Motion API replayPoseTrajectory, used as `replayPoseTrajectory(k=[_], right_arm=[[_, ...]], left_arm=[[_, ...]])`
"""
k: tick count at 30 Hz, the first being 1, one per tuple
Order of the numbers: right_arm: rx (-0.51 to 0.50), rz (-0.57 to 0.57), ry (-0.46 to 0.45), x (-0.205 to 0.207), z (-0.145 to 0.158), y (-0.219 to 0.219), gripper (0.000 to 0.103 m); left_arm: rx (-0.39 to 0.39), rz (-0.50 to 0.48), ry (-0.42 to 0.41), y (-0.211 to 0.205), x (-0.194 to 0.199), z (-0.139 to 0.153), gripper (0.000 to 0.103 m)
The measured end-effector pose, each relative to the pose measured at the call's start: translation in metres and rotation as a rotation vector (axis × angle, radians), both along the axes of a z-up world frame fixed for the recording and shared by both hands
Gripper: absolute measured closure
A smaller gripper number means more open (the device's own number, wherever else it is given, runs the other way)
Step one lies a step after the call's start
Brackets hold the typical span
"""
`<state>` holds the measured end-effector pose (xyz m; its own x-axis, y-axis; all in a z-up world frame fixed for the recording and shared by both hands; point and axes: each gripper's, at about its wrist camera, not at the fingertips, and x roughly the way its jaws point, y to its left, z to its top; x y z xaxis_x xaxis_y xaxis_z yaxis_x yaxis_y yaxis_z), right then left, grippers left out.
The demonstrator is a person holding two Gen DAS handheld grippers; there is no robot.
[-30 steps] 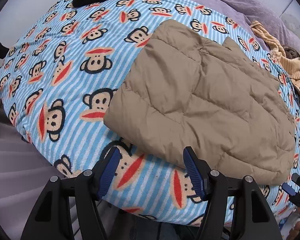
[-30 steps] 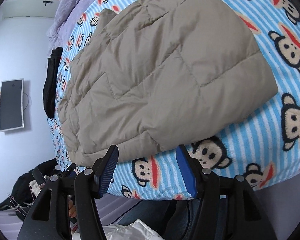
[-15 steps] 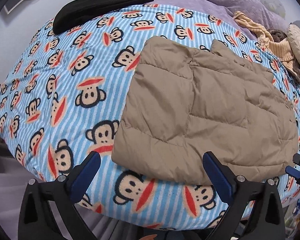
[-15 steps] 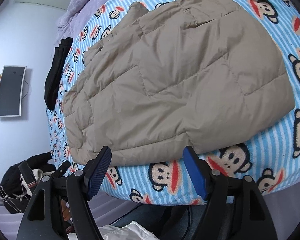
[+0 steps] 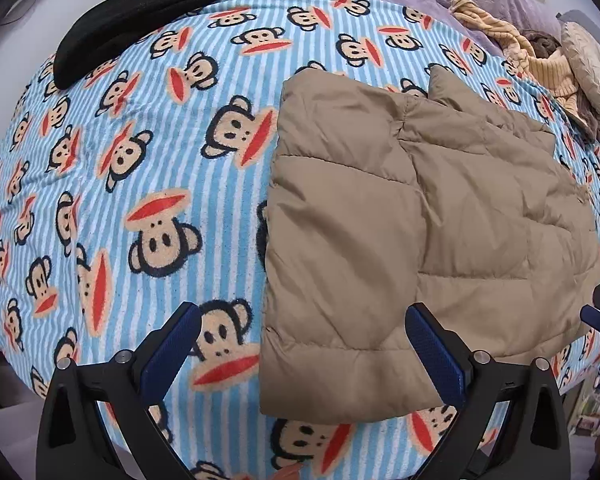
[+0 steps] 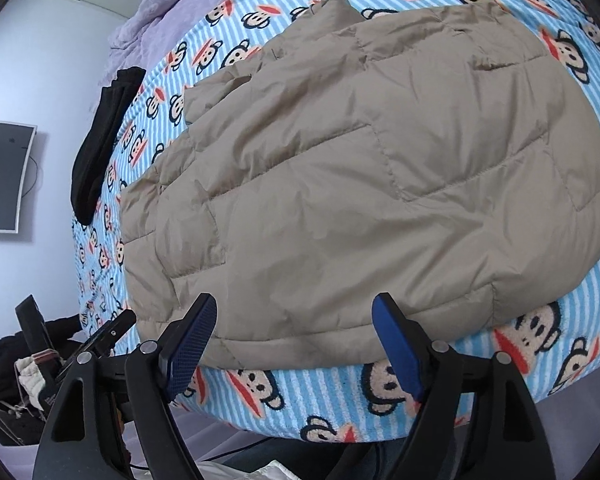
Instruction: Fold large clothes
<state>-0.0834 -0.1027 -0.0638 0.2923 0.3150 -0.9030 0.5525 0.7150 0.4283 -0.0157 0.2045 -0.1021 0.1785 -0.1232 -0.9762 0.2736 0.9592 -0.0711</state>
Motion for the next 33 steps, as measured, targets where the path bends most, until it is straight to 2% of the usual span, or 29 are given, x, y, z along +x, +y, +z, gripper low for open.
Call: replayPoseTrajectory(k=[2, 6, 9, 12, 15, 19, 22, 27, 33], right_arm=[[-0.028, 0.009, -0.010, 0.010, 0.001, 0.009, 0.000], [-0.067, 0.036, 0.017, 0.028, -0.001, 0.022, 0.000], [-0.066, 0.044, 0.072, 0.040, -0.010, 0.024, 0.000], [-0.055, 0.028, 0.083, 0.045, -0.017, 0.019, 0.000], [-0.046, 0.027, 0.097, 0.047, -0.023, 0.017, 0.000], [-0.029, 0.055, 0.131, 0.050, -0.036, 0.016, 0.000], [-0.022, 0.073, 0.150, 0.052, -0.044, 0.014, 0.000], [-0.020, 0.096, 0.183, 0.053, -0.058, 0.015, 0.000], [-0.029, 0.110, 0.198, 0.053, -0.065, 0.016, 0.000]], left_arm=[[-0.005, -0.009, 0.008, 0.003, 0.007, -0.004, 0.001], [-0.002, -0.028, 0.020, 0.008, 0.019, -0.014, 0.001], [-0.022, -0.006, 0.035, 0.014, 0.029, -0.020, 0.001], [-0.025, 0.017, 0.051, 0.019, 0.036, -0.028, 0.001], [-0.074, 0.038, 0.094, 0.024, 0.038, -0.034, 0.001], [-0.115, 0.066, 0.109, 0.024, 0.032, -0.036, 0.001], [-0.100, 0.063, 0.109, 0.020, 0.030, -0.043, 0.001], [-0.122, 0.054, 0.128, 0.010, 0.033, -0.053, 0.001], [-0.162, -0.003, 0.127, -0.003, 0.042, -0.056, 0.001]])
